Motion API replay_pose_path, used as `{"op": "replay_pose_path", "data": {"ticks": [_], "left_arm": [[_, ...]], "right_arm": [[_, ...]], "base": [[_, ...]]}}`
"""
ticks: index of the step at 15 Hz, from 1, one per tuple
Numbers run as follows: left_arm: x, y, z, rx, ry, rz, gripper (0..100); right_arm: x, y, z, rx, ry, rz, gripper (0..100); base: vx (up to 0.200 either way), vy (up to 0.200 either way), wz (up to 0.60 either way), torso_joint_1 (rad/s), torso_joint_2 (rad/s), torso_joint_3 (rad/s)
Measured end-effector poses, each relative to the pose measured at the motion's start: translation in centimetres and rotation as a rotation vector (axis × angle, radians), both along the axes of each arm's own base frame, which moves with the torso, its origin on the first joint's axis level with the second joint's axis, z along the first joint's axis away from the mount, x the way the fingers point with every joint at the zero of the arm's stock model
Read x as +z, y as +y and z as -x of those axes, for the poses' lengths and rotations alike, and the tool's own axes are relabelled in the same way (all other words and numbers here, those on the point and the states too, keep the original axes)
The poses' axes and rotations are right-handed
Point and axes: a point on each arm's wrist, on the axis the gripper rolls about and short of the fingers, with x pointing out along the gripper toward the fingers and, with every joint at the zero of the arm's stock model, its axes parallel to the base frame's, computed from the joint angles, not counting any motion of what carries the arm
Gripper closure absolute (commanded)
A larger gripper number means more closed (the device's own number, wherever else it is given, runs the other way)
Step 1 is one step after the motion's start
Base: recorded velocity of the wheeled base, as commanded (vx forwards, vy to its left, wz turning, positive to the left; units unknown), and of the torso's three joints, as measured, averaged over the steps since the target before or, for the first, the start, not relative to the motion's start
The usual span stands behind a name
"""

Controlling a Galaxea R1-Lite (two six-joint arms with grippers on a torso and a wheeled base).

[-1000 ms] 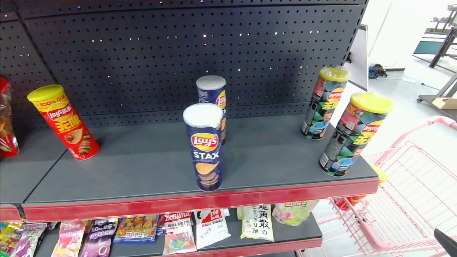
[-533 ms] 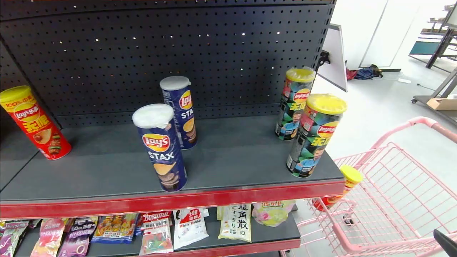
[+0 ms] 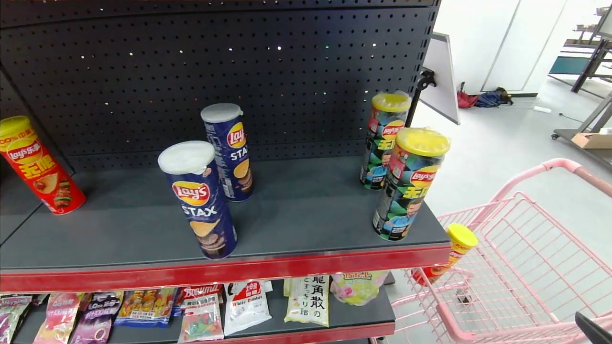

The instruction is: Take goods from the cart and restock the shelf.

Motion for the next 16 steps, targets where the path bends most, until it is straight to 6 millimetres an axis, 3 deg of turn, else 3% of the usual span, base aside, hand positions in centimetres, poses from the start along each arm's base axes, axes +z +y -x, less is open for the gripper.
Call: {"op": "replay_pose_path", "data": {"ticks": [6,11,16], "left_arm": [[-0.16,0.06,0.26,-0.066,-0.016,0.001,0],[-0.19,0.1,0.3,-0.077,-0.019,0.002,0],[-0.64,0.27,0.59,-0.115,-0.029,0.003,0]], "right_arm": [[-0.04,0.0,0.0,0.0,0.001,0.0,0],[-0.47,-0.01,0.17,-0.002,0.007,0.0,0],[-0.97,-0.03,0.43,-0.005,0.007,0.001,0]], "base": [[0.0,0.0,-0.6,0.006,0.0,0.001],[0.0,0.0,0.0,-0.014,0.03,0.021],[0.0,0.0,0.0,-0.135,0.34,0.198]]}}
